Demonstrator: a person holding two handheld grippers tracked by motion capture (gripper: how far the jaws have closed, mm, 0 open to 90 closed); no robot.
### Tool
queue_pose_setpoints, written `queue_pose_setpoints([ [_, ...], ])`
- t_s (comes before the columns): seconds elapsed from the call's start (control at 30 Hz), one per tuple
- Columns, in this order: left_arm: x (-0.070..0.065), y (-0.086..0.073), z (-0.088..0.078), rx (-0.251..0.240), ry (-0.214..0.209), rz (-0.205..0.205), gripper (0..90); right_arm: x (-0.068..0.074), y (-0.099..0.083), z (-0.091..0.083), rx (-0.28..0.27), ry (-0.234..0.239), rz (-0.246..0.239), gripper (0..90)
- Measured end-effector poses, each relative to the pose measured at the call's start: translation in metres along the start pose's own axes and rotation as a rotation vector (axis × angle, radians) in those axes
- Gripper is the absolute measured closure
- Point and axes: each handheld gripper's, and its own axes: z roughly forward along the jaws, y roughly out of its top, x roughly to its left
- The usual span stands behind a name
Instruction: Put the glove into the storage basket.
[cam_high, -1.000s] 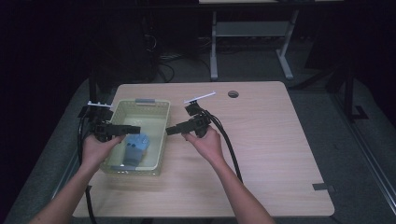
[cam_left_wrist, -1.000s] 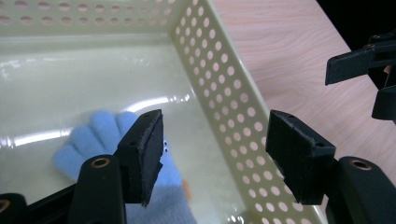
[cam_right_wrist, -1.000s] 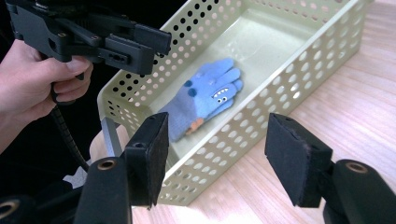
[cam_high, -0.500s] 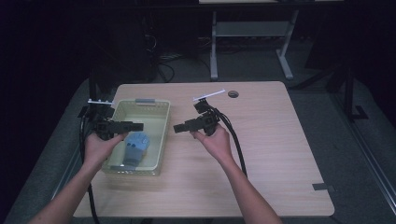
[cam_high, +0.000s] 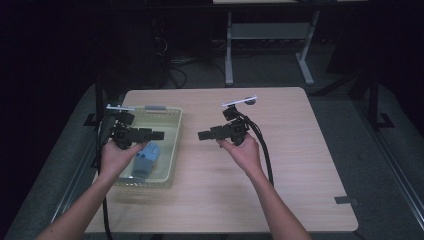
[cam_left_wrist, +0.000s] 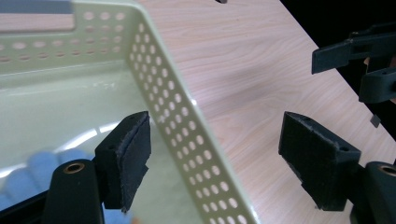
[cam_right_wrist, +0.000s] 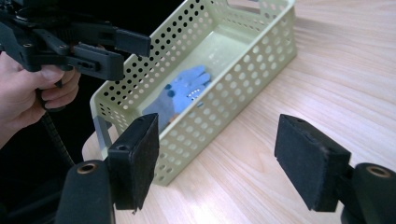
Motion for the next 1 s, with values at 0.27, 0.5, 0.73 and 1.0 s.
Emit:
queue_pose_setpoints([
  [0.27,-0.019,0.007,0.013,0.003,-0.017,0.027,22.7,-0.011,-0.009,-0.018,-0.019,-0.002,0.022,30.7],
  [0.5,-0.026,0.009,0.022,-0.002,-0.034,0.023,22.9,-0.021,-0.019,-0.035,-0.047,-0.005,0.048,30.3],
  [0.73,-0.039,0.012,0.031,-0.003,-0.053,0.043,22.8,-0.028,-0.028,-0.046,-0.048,-0.020,0.063,30.2],
  [1.0,-0.049,0.012,0.041,0.007,-0.071,0.057,22.8,-0.037,-0.036,-0.057,-0.042,-0.039,0.078,29.4],
])
